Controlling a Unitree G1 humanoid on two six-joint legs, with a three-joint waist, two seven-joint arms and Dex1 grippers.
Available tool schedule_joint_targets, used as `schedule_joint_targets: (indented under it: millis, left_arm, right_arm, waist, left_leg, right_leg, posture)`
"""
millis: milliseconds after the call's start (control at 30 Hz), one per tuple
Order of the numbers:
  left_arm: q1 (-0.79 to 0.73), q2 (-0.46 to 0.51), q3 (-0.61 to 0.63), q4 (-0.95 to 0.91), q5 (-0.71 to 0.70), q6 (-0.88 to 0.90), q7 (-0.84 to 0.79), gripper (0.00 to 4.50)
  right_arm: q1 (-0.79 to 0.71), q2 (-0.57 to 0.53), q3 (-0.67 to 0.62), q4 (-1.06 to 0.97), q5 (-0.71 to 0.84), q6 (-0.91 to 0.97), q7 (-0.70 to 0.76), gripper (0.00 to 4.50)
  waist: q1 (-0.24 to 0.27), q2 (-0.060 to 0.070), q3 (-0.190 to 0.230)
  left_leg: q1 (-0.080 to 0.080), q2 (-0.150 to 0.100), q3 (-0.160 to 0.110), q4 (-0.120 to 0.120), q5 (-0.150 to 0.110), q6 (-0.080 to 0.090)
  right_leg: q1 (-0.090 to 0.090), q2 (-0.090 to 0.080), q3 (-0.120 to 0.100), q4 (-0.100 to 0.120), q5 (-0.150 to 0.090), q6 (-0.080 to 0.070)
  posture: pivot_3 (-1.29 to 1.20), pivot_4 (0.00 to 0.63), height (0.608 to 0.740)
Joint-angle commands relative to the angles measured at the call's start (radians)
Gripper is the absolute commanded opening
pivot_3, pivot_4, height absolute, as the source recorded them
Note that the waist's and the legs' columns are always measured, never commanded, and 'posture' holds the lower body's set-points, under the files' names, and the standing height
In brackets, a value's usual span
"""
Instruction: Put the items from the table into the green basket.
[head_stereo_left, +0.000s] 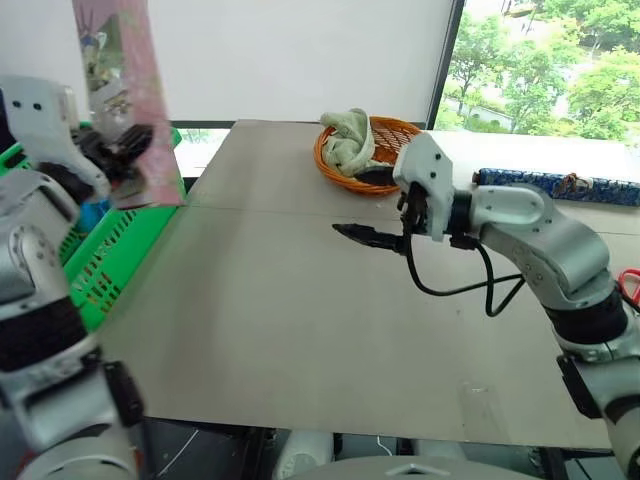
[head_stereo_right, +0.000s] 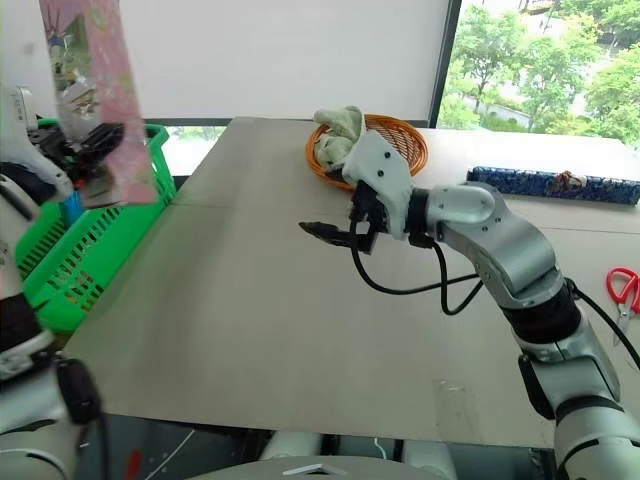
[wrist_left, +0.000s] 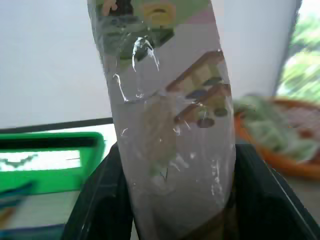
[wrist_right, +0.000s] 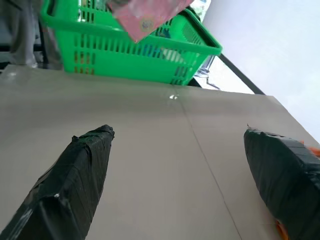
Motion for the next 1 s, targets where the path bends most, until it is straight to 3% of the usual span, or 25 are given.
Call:
schedule_joint_targets:
  millis: [33, 167, 300, 567, 667, 733, 767, 900, 1000]
  left_arm:
    - [-0.094, 0.103, -0.072, 0.199, 0.090, -0.279, -0.020, 2.42]
    - [-0.249, 0.177, -0.214, 0.555, 0.217, -0.526, -0.016, 2.42]
    - [-0.386, 0.187, -0.317, 0.817, 0.316, -0.644, 0.024, 2.42]
    - [-0.459, 0.170, -0.404, 1.026, 0.393, -0.713, 0.055, 2.42]
    - [-0.463, 0.179, -0.419, 1.047, 0.412, -0.724, 0.064, 3.35]
    - [-0.475, 0.180, -0.422, 1.045, 0.425, -0.750, 0.117, 4.26]
    - [-0.482, 0.179, -0.422, 1.045, 0.426, -0.758, 0.131, 4.45]
    - [-0.508, 0.157, -0.435, 1.013, 0.434, -0.819, 0.167, 4.45]
    - [-0.532, 0.068, -0.370, 0.923, 0.336, -0.843, 0.140, 4.45]
  right_arm:
    - [-0.067, 0.031, -0.036, -0.003, 0.029, 0.016, 0.021, 4.50]
    - [-0.109, 0.059, -0.063, 0.005, 0.041, 0.045, 0.004, 4.50]
    - [-0.104, 0.055, -0.085, -0.023, 0.060, 0.080, -0.005, 4.50]
    - [-0.107, 0.083, -0.135, -0.065, 0.112, 0.094, -0.018, 4.50]
    - [-0.100, 0.073, -0.133, -0.077, 0.117, 0.098, -0.011, 4.50]
    - [-0.098, 0.071, -0.135, -0.078, 0.119, 0.100, -0.011, 4.50]
    - [-0.099, 0.070, -0.134, -0.076, 0.119, 0.100, -0.012, 4.50]
    - [-0.090, 0.061, -0.134, -0.081, 0.123, 0.102, -0.011, 4.50]
    - [-0.057, 0.027, -0.135, -0.090, 0.101, 0.093, -0.014, 4.50]
  waist:
    - [0.010, -0.002, -0.001]
    - [0.027, -0.006, -0.003]
    - [0.028, -0.010, -0.006]
    - [0.014, -0.014, -0.009]
    - [-0.001, -0.015, -0.009]
    - [-0.007, -0.015, -0.009]
    - [-0.010, -0.015, -0.009]
    - [-0.014, -0.015, -0.009]
    - [-0.006, -0.016, -0.010]
  left_leg:
    - [-0.001, 0.000, 0.000, 0.000, 0.000, -0.001]
    - [-0.003, 0.003, 0.001, 0.000, -0.003, -0.005]
    - [-0.005, 0.002, 0.008, 0.000, -0.003, -0.005]
    - [-0.013, 0.004, 0.012, 0.001, -0.003, -0.005]
    - [-0.019, 0.003, 0.013, 0.005, -0.003, -0.005]
    - [-0.019, 0.003, 0.013, 0.005, -0.001, -0.002]
    - [-0.019, 0.003, 0.013, 0.006, -0.001, -0.002]
    - [-0.017, 0.004, 0.014, 0.007, -0.002, -0.003]
    - [-0.017, 0.004, 0.014, 0.008, -0.001, -0.003]
  right_leg:
    - [0.000, 0.000, -0.001, 0.000, 0.000, 0.000]
    - [-0.003, -0.001, -0.002, -0.001, -0.002, -0.004]
    - [-0.005, -0.005, 0.000, -0.002, -0.002, -0.004]
    - [-0.014, -0.001, 0.000, 0.001, 0.000, 0.000]
    - [-0.022, -0.002, 0.001, 0.010, 0.001, 0.000]
    - [-0.022, -0.002, 0.000, 0.011, 0.001, 0.000]
    - [-0.022, -0.002, 0.000, 0.012, 0.001, 0.000]
    - [-0.022, -0.002, 0.002, 0.015, 0.001, 0.000]
    - [-0.022, -0.002, 0.002, 0.014, 0.001, 0.000]
  posture:
    - [0.18, 0.000, 0.740]
    - [0.16, 0.000, 0.740]
    - [0.13, 0.000, 0.740]
    - [0.09, 0.000, 0.740]
    - [0.09, 0.000, 0.740]
    - [0.09, 0.000, 0.740]
    - [0.09, 0.000, 0.740]
    - [0.09, 0.000, 0.740]
    - [0.09, 0.000, 0.740]
